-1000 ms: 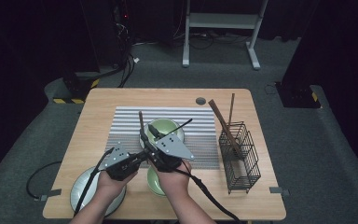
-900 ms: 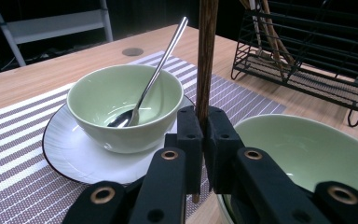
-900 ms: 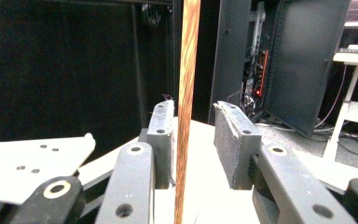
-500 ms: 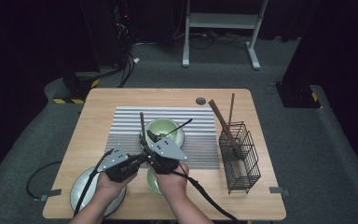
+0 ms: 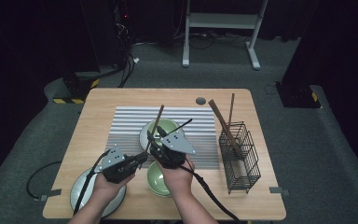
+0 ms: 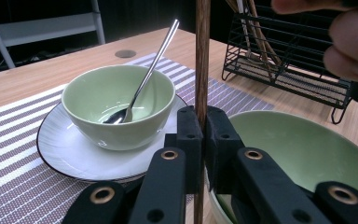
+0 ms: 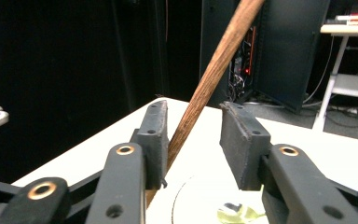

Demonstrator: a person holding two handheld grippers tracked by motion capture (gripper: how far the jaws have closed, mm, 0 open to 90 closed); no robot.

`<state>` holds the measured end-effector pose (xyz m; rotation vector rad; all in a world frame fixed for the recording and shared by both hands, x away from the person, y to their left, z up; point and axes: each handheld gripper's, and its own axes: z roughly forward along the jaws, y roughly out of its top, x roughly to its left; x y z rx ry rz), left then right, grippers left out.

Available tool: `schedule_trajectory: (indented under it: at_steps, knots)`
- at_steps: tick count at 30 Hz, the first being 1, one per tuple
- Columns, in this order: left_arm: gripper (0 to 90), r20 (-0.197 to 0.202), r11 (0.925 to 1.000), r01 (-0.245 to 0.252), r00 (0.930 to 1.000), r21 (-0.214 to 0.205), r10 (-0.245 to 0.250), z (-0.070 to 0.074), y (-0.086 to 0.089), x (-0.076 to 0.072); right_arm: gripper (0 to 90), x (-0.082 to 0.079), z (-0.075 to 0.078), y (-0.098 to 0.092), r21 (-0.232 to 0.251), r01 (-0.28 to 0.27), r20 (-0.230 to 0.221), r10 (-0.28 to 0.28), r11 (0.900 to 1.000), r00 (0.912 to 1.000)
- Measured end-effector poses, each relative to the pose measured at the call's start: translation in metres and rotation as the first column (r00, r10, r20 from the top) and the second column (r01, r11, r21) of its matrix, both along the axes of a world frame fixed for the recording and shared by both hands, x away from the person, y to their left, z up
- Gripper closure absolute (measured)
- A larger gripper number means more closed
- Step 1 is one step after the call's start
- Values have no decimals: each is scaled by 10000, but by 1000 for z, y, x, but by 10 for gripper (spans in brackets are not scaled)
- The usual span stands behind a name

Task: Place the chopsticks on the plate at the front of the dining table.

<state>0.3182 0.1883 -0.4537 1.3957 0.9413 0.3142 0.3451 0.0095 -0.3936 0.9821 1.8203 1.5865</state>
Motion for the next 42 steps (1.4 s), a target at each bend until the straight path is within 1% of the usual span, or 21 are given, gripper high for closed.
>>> schedule_trajectory:
  at_steps: [1, 2, 7, 10, 11, 13, 15, 16, 18, 22, 23, 27, 31, 34, 36, 37, 38, 39, 40, 41, 42]
  knots:
    - [851, -22, 9999, -27, 10000, -102, 27, 0, 0, -1, 601, 1, -1, -1, 41, 41, -75, -41, 10000, 10000]
    - [851, 5, 10000, 8, 10000, -39, -8, 0, 1, -1, 599, 2, -2, -3, 70, 56, -119, -55, 10000, 9999]
    - [848, 89, 10000, -50, 9999, -36, 51, 0, 3, -4, 570, 7, -7, -7, 203, 186, -352, -179, 9996, 9992]
    - [848, 83, 9999, -41, 10000, -132, 43, 0, 5, -5, 541, 9, -10, -9, 273, 224, -411, -213, 9994, 9989]
    - [848, 50, 9996, -66, 10000, -263, 67, 0, 5, -5, 532, 10, -11, -10, 294, 259, -442, -246, 9992, 9987]
    - [848, 2, 9994, -88, 10000, -342, 89, 0, 6, -6, 502, 12, -12, -12, 330, 310, -518, -292, 9990, 9982]
    - [848, -24, 9995, -43, 10000, -300, 42, 0, 7, -6, 483, 13, -14, -13, 337, 353, -615, -332, 9988, 9976]
    - [848, -24, 9991, -63, 10000, -419, 62, 0, 7, -6, 475, 14, -15, -13, 362, 363, -631, -339, 9987, 9974]
    - [848, -67, 9989, -55, 10000, -472, 52, 0, 8, -7, 465, 14, -17, -14, 428, 394, -642, -366, 9983, 9973]
    - [847, -34, 9985, -72, 10000, -544, 70, 0, 9, -8, 440, 16, -20, -15, 477, 429, -673, -397, 9979, 9969]
    - [847, 20, 9990, -60, 10000, -449, 61, -1, 9, -8, 435, 16, -21, -15, 503, 423, -682, -388, 9978, 9969]
    - [848, 40, 9993, -88, 10000, -367, 90, -3, 10, -9, 424, 16, -23, -14, 285, 455, -599, -437, 9986, 9972]
    - [849, 25, 9993, -64, 10000, -370, 65, -3, 10, -8, 420, 14, -22, -14, 226, 461, -504, -449, 9987, 9977]
    - [849, -47, 9994, -174, 9998, -293, 173, -3, 10, -7, 423, 11, -18, -14, 191, 453, -367, -446, 9988, 9983]
    - [848, -116, 9991, -263, 9996, -334, 260, -3, 10, -6, 430, 8, -15, -15, 89, 467, -164, -466, 9989, 9988]
    - [848, -123, 9987, -317, 9994, -395, 312, -3, 10, -6, 431, 6, -14, -15, 34, 472, -53, -471, 9989, 9989]
    - [848, -101, 9990, -321, 9994, -311, 318, -3, 11, -5, 432, 4, -12, -16, 10, 460, 18, -460, 9989, 9989]
    - [848, -115, 9987, -359, 9993, -358, 355, -2, 11, -5, 432, 3, -11, -17, 0, 445, 68, -445, 9990, 9990]
    - [847, -99, 9988, -389, 9992, -300, 386, -2, 12, -5, 432, 2, -10, -18, 28, 439, 75, -439, 9990, 9990]
    - [847, -103, 9983, -438, 9990, -378, 434, -1, 11, -5, 433, 1, -8, -19, 7, 425, 111, -425, 9991, 9990]
    - [848, -80, 9986, -438, 9990, -307, 436, 0, 12, -4, 433, -1, -7, -20, -22, 416, 158, -416, 9991, 9990]
